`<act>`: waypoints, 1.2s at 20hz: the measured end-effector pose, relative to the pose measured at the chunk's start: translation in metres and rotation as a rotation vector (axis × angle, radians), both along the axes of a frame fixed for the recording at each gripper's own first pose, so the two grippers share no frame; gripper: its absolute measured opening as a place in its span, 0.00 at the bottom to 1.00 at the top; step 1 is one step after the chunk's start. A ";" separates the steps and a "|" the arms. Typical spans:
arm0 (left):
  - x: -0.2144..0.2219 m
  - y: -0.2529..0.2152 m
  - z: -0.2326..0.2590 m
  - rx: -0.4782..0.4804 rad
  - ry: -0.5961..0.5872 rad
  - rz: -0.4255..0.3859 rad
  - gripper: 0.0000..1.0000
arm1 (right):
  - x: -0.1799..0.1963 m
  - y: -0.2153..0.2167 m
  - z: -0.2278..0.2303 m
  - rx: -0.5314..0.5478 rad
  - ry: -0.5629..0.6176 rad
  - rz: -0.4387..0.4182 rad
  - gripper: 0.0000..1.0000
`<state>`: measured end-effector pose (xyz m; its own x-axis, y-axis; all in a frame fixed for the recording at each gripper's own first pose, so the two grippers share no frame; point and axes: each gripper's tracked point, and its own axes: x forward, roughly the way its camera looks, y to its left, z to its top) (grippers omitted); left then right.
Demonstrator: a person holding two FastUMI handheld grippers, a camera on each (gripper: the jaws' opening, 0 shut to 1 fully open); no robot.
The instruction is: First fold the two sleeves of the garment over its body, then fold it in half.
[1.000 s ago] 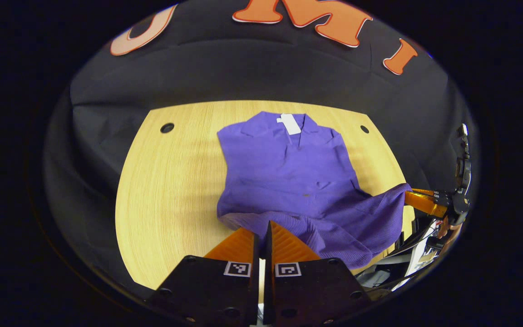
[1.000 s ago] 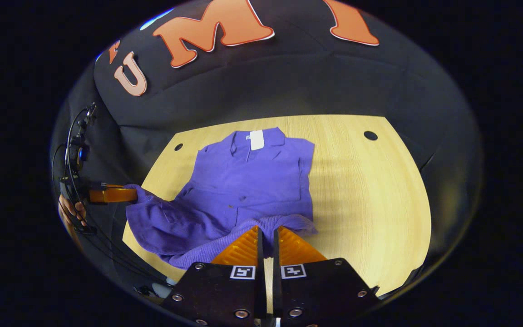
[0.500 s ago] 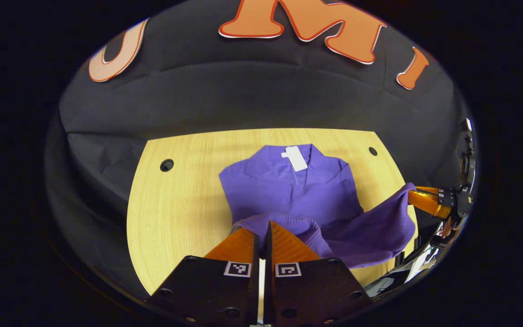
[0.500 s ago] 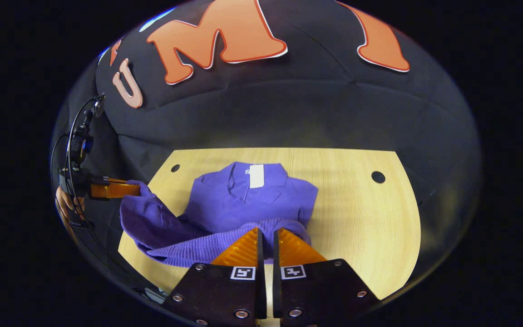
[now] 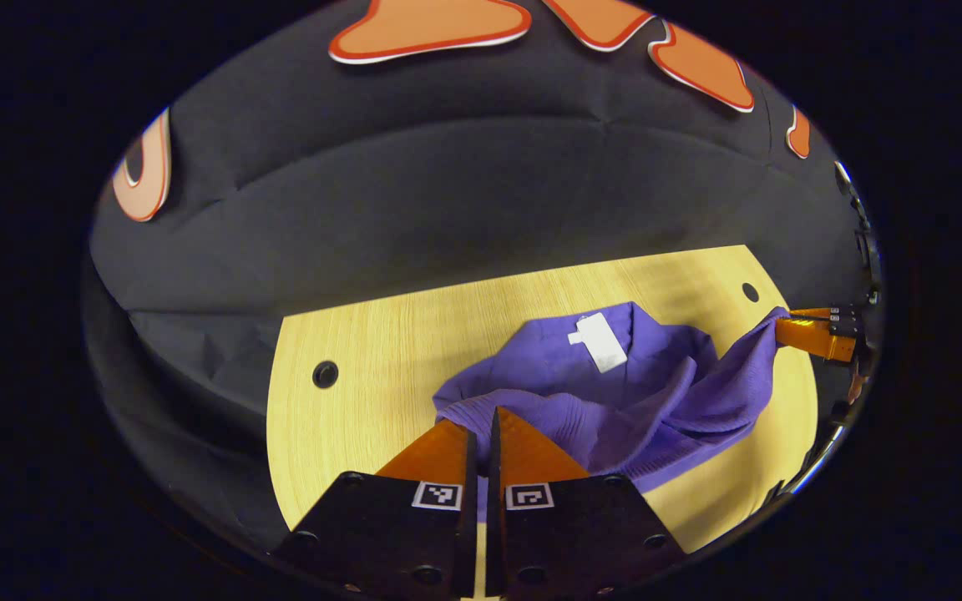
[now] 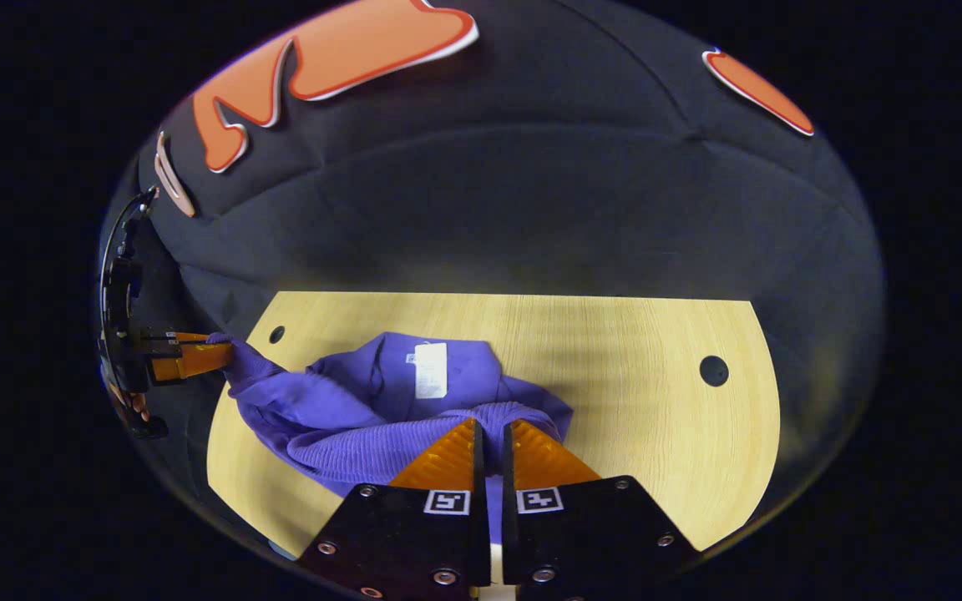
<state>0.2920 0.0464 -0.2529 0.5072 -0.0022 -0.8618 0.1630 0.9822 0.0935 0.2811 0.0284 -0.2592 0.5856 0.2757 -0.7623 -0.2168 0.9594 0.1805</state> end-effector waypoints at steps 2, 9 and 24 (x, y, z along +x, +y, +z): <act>0.016 0.003 -0.008 0.027 -0.045 0.011 0.07 | 0.018 -0.001 -0.012 -0.016 -0.008 -0.008 0.08; 0.069 0.022 0.021 0.126 -0.319 0.044 0.33 | 0.050 -0.015 -0.002 -0.090 -0.152 -0.042 0.33; -0.015 0.027 0.176 -0.062 -0.702 0.161 0.99 | -0.020 -0.038 0.136 -0.177 -0.501 -0.085 0.93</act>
<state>0.2766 0.0737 -0.0768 0.9392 0.0806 -0.3337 -0.0619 0.9959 0.0662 0.2608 -0.0095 -0.1235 0.9044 0.1042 -0.4138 -0.1549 0.9838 -0.0908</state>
